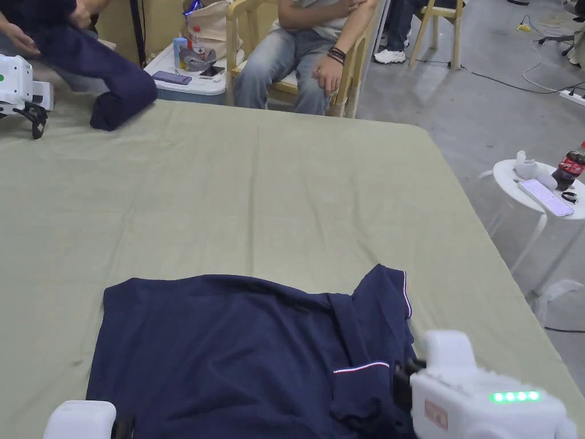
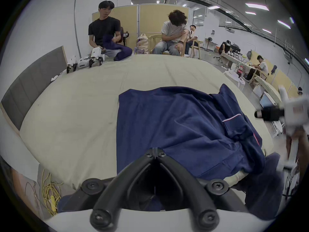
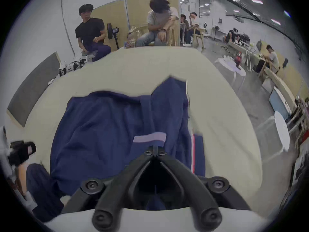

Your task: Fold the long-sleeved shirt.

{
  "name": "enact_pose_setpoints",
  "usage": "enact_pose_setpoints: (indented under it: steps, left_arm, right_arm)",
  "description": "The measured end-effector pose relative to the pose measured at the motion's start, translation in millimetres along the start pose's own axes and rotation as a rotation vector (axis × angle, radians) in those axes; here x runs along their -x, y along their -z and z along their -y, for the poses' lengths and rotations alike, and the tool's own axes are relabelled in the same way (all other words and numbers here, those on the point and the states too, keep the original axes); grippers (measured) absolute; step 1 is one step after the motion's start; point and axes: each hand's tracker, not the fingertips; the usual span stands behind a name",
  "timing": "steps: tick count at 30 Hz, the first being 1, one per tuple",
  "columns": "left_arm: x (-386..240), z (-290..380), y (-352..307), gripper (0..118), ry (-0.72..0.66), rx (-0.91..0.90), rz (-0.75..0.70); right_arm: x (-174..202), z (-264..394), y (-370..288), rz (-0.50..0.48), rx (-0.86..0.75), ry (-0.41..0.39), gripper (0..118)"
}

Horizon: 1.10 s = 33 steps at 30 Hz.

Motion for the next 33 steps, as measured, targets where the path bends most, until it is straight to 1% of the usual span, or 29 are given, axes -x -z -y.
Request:
enact_pose_setpoints:
  steps: [1, 2, 3, 4, 5, 6, 7, 9, 11, 12, 13, 15, 16, 17, 18, 19, 20, 21, 22, 23, 24, 25, 26, 27, 28, 29, 30, 33]
  left_arm:
    - [1, -2, 3, 0, 0.000, 0.003, 0.000]
    - [2, -5, 6, 0, 0.000, 0.004, 0.000]
    - [3, -8, 10, 0, -0.003, 0.006, -0.001]
    - [4, -10, 13, 0, -0.006, 0.010, -0.002]
    - [5, -12, 16, 0, -0.011, 0.013, -0.005]
    - [7, -14, 19, 0, -0.015, 0.015, -0.006]
    - [9, -16, 22, 0, -0.020, 0.017, -0.009]
    - [12, -19, 27, 0, -0.026, 0.024, -0.012]
    - [15, -23, 33, 0, -0.026, 0.031, -0.022]
    - [17, -24, 36, 0, -0.024, 0.031, -0.027]
    - [19, -25, 39, 0, -0.023, 0.034, -0.033]
    - [23, -27, 45, 0, -0.033, 0.040, -0.043]
    - [25, -28, 50, 0, -0.039, 0.045, -0.047]
    - [26, -30, 54, 0, -0.045, 0.048, -0.053]
    - [27, -32, 57, 0, -0.044, 0.053, -0.057]
    - [28, -35, 60, 0, -0.041, 0.056, -0.056]
    - [29, -37, 63, 0, -0.040, 0.054, -0.056]
    - [30, -42, 67, 0, -0.038, 0.049, -0.057]
    - [32, -48, 73, 0, -0.034, 0.044, -0.055]
    - [34, -54, 80, 0, -0.038, 0.042, -0.056]
    - [38, -63, 89, 4, -0.058, 0.049, -0.036]
    - [42, -71, 98, 12, -0.086, 0.066, -0.005]
    - [49, -82, 112, 32, -0.125, 0.062, 0.023]
    - [55, -92, 125, 58, -0.160, 0.062, 0.042]
    - [60, -101, 138, 84, -0.152, 0.087, 0.027]
    - [67, -112, 155, 103, -0.142, 0.099, -0.001]
    - [73, -122, 168, 108, -0.135, 0.103, -0.017]
    - [84, -141, 192, 107, -0.107, 0.109, -0.039]
  right_arm:
    - [-10, -23, 13, -0.012, 0.013, -0.009, 4]
    - [-18, -46, 31, -0.040, 0.062, 0.009, 37]
    - [-26, -69, 50, -0.064, 0.123, 0.038, 85]
    - [-35, -86, 72, -0.082, 0.208, 0.067, 118]
    - [-45, -99, 83, -0.117, 0.203, 0.097, 113]
    - [-50, -115, 99, -0.122, 0.218, 0.094, 111]
    - [-54, -127, 117, -0.119, 0.271, 0.101, 112]
    - [-57, -138, 138, -0.051, 0.343, 0.072, 112]
    - [-62, -143, 160, -0.028, 0.386, 0.038, 112]
    - [-64, -144, 171, -0.022, 0.423, 0.043, 112]
    - [-63, -140, 198, -0.011, 0.461, 0.060, 112]
    - [-67, -133, 219, -0.040, 0.532, 0.089, 112]
    - [-70, -128, 228, -0.042, 0.557, 0.112, 106]
    - [-65, -122, 223, -0.027, 0.575, 0.126, 92]
    - [-65, -119, 223, -0.029, 0.587, 0.130, 88]
    - [-62, -119, 216, 0.016, 0.527, 0.089, 74]
    - [-64, -122, 214, -0.027, 0.516, 0.089, 74]
    - [-68, -125, 214, -0.034, 0.508, 0.087, 68]
    - [-68, -128, 208, -0.066, 0.481, 0.077, 53]
    - [-67, -129, 205, -0.079, 0.485, 0.081, 26]
    - [-64, -131, 204, -0.044, 0.485, 0.063, 23]
    - [-56, -127, 199, -0.017, 0.467, 0.018, 23]
    - [-54, -127, 198, -0.023, 0.462, 0.000, 23]
    - [-54, -128, 197, -0.020, 0.462, 0.003, 23]
    - [-55, -128, 197, -0.021, 0.463, 0.003, 23]
    - [-56, -127, 204, -0.021, 0.464, 0.001, 23]
    - [-58, -128, 205, -0.022, 0.466, 0.002, 23]
    - [-57, -127, 203, -0.024, 0.467, 0.002, 23]
